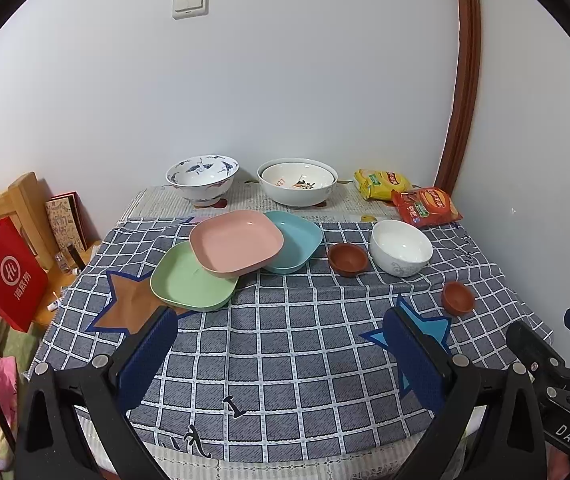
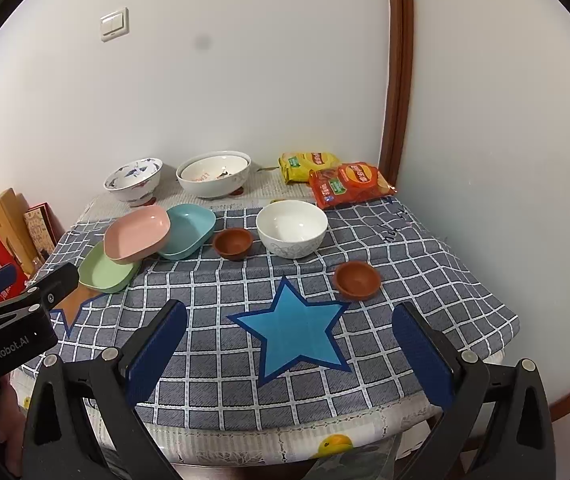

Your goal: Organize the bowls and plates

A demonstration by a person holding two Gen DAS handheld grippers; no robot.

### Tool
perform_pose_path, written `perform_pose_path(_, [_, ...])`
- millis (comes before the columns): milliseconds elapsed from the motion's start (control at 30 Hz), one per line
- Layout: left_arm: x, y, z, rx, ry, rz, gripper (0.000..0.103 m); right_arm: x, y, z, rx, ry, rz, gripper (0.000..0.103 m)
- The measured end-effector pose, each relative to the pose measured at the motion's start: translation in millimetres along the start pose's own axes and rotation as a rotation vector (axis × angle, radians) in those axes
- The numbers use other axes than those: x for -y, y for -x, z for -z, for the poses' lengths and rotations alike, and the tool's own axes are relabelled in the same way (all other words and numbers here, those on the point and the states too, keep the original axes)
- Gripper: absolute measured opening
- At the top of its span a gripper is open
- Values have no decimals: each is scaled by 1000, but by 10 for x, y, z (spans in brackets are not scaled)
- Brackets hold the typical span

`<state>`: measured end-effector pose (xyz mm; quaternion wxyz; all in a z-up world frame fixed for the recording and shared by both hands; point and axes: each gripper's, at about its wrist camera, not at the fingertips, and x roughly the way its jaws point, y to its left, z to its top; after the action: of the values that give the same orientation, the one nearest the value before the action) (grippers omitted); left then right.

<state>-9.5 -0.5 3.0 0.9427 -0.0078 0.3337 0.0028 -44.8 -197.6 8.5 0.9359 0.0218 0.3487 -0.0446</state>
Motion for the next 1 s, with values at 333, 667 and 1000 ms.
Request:
perform_pose_path(333, [-2,-1,10,0,-1,3,103,3,2,22,1,-7,0,101])
perform_pose_path(667, [9,2,15,1,-3,7,103,-19,7,35,1,-6,0,101])
perform_pose_path(1000, [18,21,49,4,-2,11,103,-18,24,22,5,-7,-2,101])
